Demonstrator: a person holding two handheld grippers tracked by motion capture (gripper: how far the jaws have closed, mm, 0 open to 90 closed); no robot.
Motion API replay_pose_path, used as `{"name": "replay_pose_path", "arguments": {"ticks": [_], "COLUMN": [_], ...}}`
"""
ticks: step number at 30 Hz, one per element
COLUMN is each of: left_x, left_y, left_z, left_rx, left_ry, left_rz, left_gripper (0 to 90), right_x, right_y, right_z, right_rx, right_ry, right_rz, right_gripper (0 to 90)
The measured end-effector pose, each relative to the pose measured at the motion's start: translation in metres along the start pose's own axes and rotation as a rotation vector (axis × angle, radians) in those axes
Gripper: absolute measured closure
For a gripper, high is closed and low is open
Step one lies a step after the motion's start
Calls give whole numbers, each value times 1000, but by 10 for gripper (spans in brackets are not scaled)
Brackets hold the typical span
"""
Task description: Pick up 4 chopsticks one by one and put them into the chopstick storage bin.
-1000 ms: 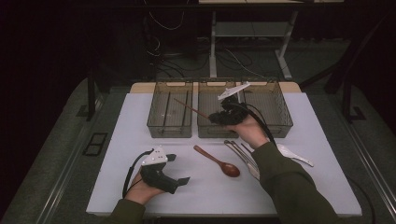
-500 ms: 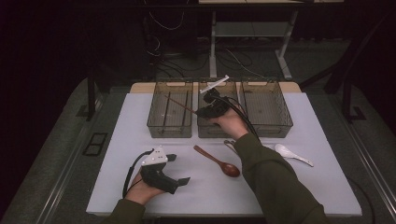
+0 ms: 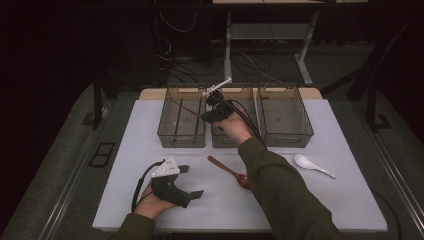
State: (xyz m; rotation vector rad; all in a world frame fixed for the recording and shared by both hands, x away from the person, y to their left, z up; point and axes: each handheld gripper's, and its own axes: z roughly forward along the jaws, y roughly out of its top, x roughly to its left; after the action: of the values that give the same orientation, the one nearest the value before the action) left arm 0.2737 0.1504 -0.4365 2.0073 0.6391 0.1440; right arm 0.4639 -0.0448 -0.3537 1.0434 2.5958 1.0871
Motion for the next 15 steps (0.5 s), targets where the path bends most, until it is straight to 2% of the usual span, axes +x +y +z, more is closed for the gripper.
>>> {"name": "replay_pose_path", "arguments": {"ticks": [15], "left_x": [0], "left_y": [0], "left_z": [1], "left_rx": [-3], "left_ry": [-9], "left_rz": [3], "left_gripper": [0], "right_x": [7], "right_y": [17], "right_z": [29], "right_rx": [44], "right_ry": [-43], "right_rz": [32], "right_gripper": [837]}}
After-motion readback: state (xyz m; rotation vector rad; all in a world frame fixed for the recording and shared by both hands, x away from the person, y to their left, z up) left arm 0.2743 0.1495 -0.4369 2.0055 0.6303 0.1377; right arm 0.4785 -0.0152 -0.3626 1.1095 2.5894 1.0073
